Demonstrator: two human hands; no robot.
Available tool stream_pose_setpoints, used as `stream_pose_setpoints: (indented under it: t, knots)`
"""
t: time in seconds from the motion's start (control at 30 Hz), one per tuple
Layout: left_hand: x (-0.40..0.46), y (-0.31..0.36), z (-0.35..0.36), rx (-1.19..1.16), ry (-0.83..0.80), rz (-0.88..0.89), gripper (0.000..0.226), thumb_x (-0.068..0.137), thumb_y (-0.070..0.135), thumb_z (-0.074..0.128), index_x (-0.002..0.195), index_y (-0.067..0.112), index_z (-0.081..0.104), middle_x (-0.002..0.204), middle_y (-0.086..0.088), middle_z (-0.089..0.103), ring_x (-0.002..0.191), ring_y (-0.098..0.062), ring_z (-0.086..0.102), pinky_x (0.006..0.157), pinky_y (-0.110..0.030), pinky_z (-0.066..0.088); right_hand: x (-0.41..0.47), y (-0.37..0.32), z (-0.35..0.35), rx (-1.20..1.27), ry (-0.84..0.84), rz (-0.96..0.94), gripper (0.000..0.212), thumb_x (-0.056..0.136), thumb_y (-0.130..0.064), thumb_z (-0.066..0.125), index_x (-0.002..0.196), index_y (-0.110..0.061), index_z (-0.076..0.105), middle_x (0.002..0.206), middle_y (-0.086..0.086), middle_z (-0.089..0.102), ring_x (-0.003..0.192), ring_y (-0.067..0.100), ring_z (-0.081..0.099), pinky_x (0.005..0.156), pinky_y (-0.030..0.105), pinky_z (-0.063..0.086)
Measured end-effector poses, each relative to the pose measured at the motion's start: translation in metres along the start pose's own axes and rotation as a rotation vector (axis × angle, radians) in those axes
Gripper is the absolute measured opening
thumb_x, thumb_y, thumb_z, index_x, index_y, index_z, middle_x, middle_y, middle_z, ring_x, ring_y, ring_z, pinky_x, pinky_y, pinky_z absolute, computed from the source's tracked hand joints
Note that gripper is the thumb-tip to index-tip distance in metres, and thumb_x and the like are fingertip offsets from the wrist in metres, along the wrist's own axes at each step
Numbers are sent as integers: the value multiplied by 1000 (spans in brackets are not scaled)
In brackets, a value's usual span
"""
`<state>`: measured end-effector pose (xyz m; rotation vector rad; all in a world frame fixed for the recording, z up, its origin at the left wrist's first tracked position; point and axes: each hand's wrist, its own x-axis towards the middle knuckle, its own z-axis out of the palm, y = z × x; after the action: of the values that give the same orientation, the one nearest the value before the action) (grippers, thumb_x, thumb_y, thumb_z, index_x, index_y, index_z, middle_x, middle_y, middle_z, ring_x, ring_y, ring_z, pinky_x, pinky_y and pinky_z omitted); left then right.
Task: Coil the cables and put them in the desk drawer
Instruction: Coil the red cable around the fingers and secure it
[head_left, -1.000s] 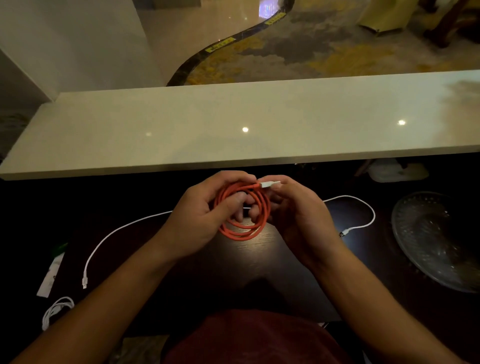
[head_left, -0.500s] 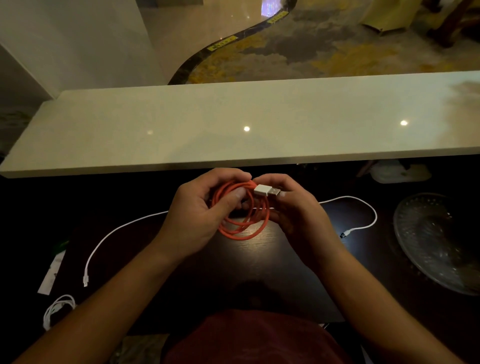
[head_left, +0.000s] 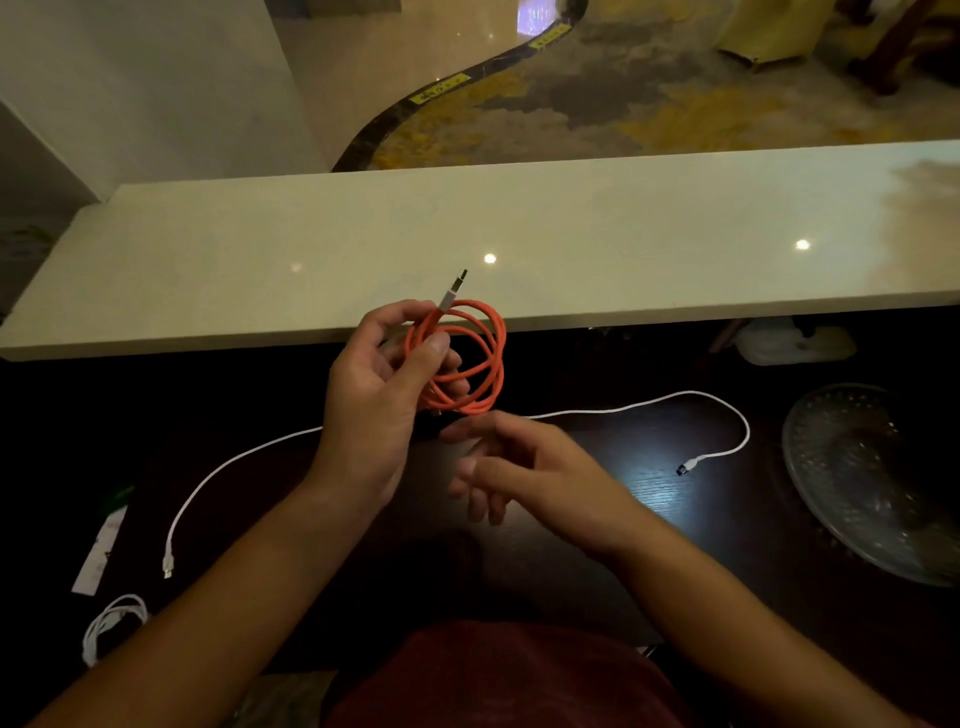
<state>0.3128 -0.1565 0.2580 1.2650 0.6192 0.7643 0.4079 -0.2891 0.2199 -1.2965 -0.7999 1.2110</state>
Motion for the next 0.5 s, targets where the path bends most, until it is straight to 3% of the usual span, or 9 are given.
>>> stream_pose_setpoints:
  t: [0.07,0.2,0.33,0.5]
  knots:
    - [-2,-1,4,-30,11,-12,25,96,3,62,118,16,62,83,-1,71,74,-13,69,67,-29,59,2,1,5,27,10,-18,28,93,-12,70,120,-12,64,86,15,73,67,21,64,61,31,51]
    - [-9,-6,11,-33,28,23,25,97,2,61,113,20,59,84,-4,72,75,-20,73,68,-32,59,10,0,14,100,162,-34,13,95,-11,68,105,-3,68,76,11,71,59,20,61,54,28,49]
    - [-15,-9,14,25,-4,59,24,97,5,62,116,18,57,81,-5,71,80,-23,72,69,-33,61,12,2,15,140,171,-37,22,94,-22,65,97,0,68,70,7,69,56,20,58,51,27,46]
    - [-11,-9,12,1,-9,7,31,97,6,61,122,22,53,75,-2,71,66,-13,68,57,-27,55,9,0,14,49,166,-53,28,103,-19,54,109,5,66,66,6,66,54,20,56,50,30,44]
